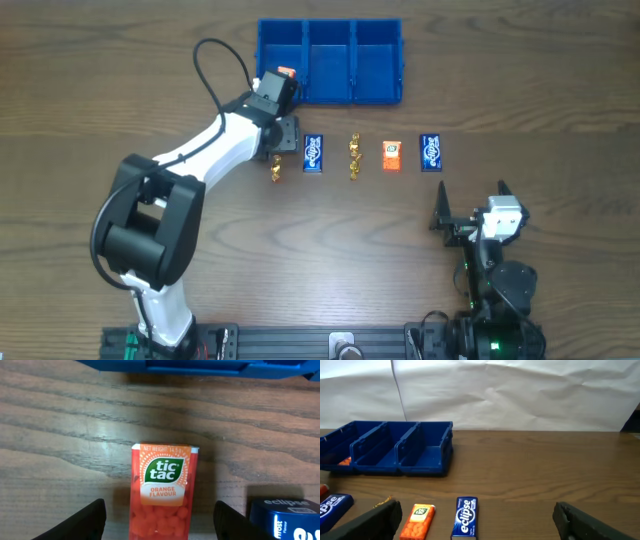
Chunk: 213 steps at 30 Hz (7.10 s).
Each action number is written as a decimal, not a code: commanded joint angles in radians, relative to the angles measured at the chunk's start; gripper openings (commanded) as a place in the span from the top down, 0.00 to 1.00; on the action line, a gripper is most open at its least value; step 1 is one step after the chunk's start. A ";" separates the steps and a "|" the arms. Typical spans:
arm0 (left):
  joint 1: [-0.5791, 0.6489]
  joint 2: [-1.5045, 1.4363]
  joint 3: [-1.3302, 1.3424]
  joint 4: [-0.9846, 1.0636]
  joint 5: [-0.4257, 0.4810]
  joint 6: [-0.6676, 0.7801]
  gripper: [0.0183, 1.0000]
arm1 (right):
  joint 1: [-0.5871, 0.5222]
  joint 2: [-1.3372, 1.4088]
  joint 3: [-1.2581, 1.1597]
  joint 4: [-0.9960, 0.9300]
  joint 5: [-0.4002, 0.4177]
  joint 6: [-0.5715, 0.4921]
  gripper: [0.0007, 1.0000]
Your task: Sort Candies Into Trays
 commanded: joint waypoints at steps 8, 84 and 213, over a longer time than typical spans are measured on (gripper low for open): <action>0.011 0.058 0.018 0.020 0.029 0.042 0.43 | -0.004 -0.005 -0.004 -0.003 -0.003 -0.014 0.00; -0.309 0.164 0.939 -0.468 -0.186 -0.257 0.29 | -0.005 -0.005 -0.004 -0.003 -0.003 -0.014 0.00; 0.085 -0.418 0.466 -0.175 -0.140 0.071 0.10 | -0.004 -0.005 -0.004 -0.003 -0.003 -0.014 0.00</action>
